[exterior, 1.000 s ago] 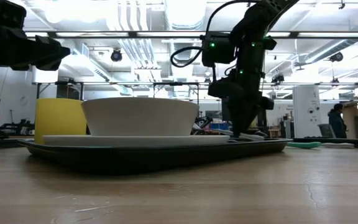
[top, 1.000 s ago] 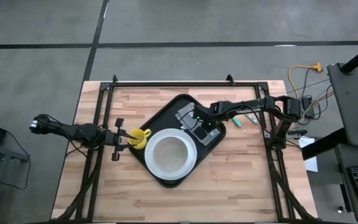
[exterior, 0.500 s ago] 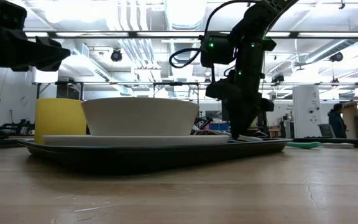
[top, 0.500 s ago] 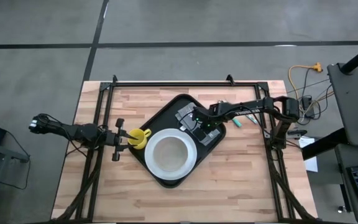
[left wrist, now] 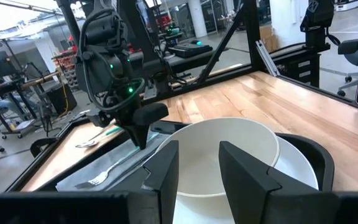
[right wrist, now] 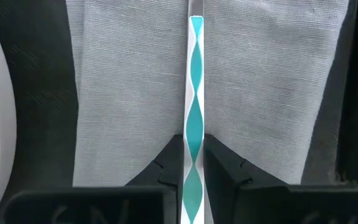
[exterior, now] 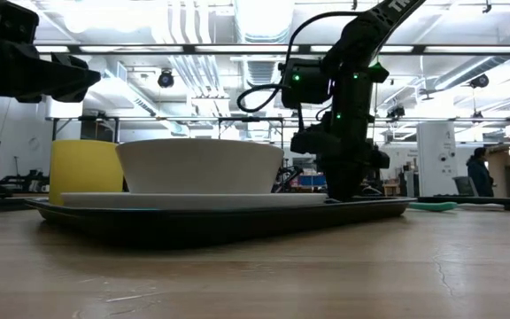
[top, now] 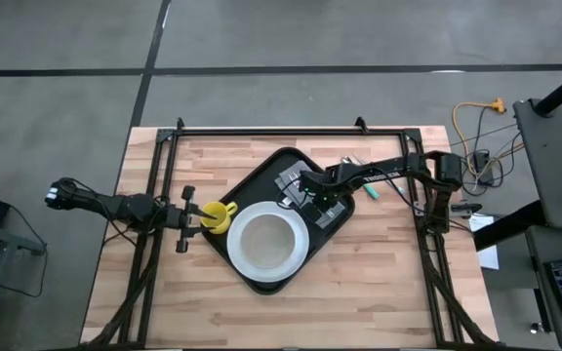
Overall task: Set up tray
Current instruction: Put the white fork to the right of the white plate on top of the gray napkin on the black serving tray
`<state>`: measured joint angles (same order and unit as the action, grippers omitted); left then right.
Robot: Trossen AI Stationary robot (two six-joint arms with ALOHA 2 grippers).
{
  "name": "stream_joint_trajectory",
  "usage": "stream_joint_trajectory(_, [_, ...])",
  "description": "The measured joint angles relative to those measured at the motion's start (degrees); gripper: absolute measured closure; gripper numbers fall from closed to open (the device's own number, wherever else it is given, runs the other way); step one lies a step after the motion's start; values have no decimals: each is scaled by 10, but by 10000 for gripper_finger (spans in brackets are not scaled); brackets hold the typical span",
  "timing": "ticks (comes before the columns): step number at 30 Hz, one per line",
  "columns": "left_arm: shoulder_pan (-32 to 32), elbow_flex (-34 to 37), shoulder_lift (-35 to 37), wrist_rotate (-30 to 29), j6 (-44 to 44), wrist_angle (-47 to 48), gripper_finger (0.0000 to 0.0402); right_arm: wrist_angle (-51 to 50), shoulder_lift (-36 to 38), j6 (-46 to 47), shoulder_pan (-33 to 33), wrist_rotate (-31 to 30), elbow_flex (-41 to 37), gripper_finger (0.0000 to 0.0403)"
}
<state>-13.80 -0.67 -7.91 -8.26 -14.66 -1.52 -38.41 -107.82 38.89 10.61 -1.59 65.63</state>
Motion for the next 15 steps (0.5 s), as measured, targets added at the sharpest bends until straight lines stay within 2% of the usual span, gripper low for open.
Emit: stream_joint_trajectory(15, [0,0,-2,0,0,0,301,0,8,17,0,-23,-2,366])
